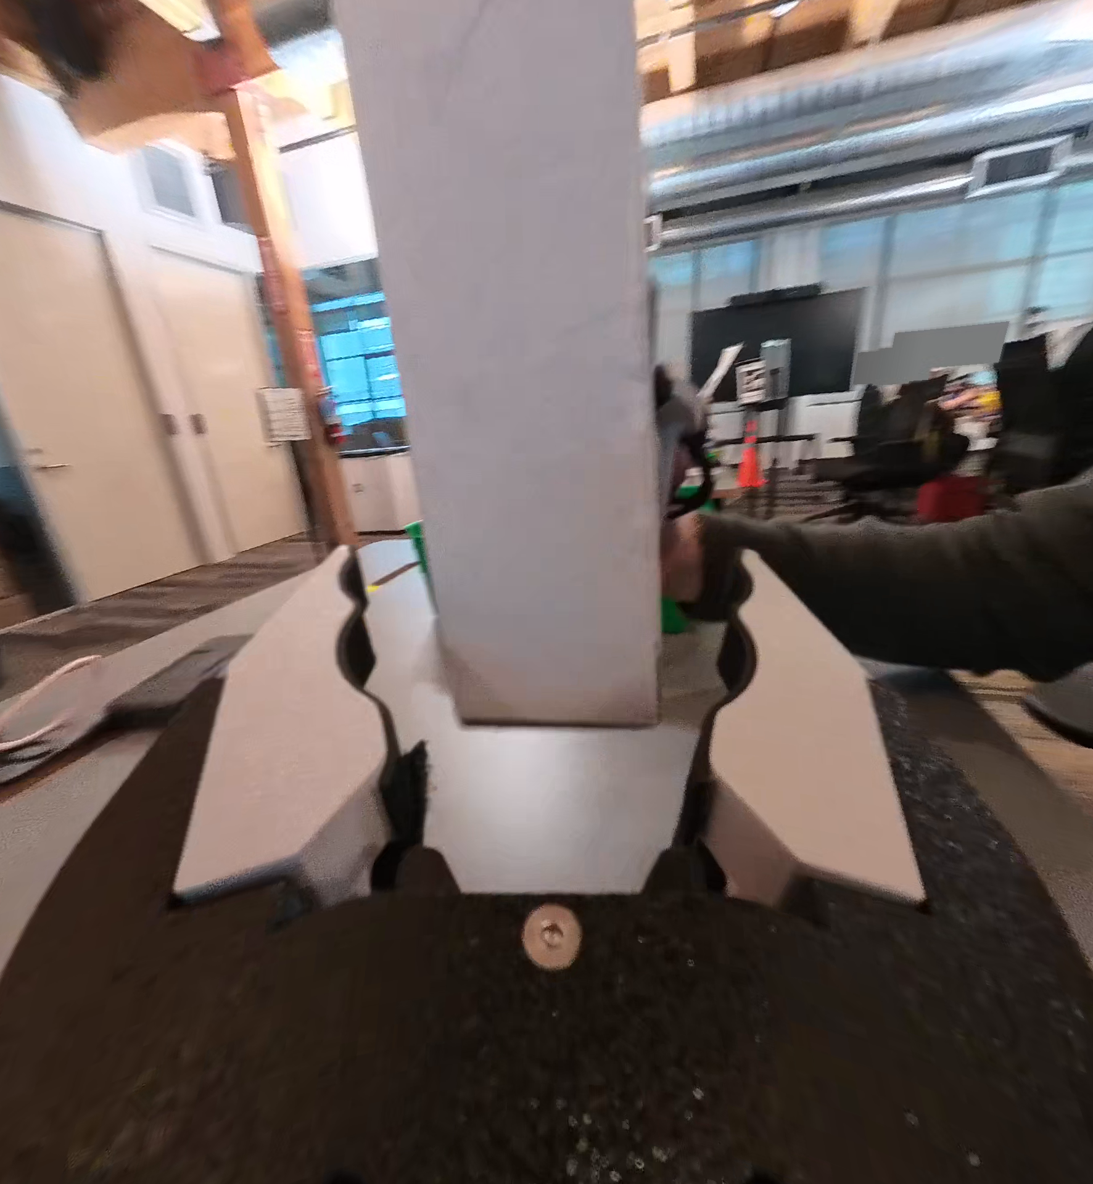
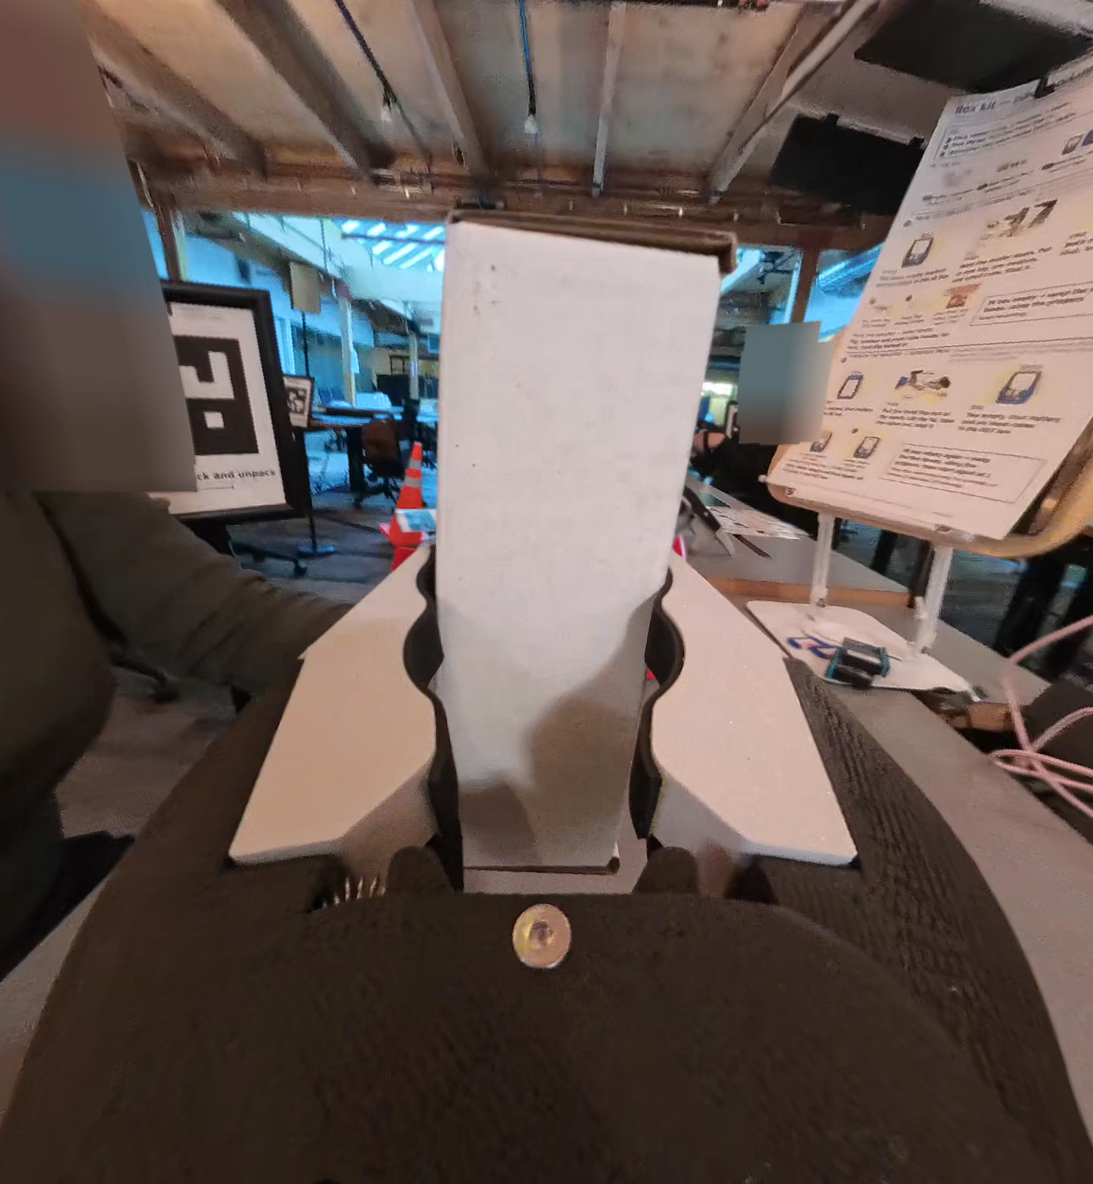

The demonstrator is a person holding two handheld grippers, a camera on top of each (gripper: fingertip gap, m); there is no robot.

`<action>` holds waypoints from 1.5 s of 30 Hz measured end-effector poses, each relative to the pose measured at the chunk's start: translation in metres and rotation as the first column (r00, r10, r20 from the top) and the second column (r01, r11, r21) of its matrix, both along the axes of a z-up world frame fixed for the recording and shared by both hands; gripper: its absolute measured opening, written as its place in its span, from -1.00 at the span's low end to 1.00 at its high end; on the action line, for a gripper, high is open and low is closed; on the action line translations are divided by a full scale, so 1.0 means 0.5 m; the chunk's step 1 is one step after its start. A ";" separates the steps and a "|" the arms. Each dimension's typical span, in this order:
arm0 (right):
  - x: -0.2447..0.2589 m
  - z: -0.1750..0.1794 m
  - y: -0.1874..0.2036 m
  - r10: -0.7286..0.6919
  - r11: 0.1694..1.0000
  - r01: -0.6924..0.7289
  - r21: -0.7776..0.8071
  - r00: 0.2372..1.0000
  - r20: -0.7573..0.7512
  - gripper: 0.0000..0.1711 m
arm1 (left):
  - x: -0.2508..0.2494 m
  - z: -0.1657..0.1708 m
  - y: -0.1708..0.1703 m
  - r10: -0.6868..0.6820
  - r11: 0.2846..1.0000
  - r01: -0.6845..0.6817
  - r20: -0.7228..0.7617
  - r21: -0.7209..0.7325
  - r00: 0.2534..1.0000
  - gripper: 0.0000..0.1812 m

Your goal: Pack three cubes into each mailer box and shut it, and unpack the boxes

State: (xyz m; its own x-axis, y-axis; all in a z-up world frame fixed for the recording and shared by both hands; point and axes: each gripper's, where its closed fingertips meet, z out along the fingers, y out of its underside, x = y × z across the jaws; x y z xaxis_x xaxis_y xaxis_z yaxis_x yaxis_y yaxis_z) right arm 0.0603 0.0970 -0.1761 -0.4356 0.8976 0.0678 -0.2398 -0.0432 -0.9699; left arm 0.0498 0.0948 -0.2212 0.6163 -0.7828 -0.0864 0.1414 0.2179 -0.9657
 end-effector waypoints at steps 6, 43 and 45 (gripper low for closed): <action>0.007 -0.035 0.032 -0.147 0.989 0.147 -0.022 0.989 0.019 0.00 | 0.002 0.001 -0.002 -0.010 0.999 0.009 -0.026 -0.037 1.000 -0.23; 0.052 -0.171 0.010 -0.500 0.656 -0.003 0.755 0.748 0.437 0.01 | 0.045 -0.164 0.025 0.047 0.988 -0.123 -0.568 -0.095 0.821 -0.12; 0.050 -0.175 0.002 -0.495 0.642 -0.053 0.765 0.733 0.467 -0.03 | 0.054 -0.182 0.021 0.006 0.984 -0.110 -0.585 -0.143 0.811 -0.12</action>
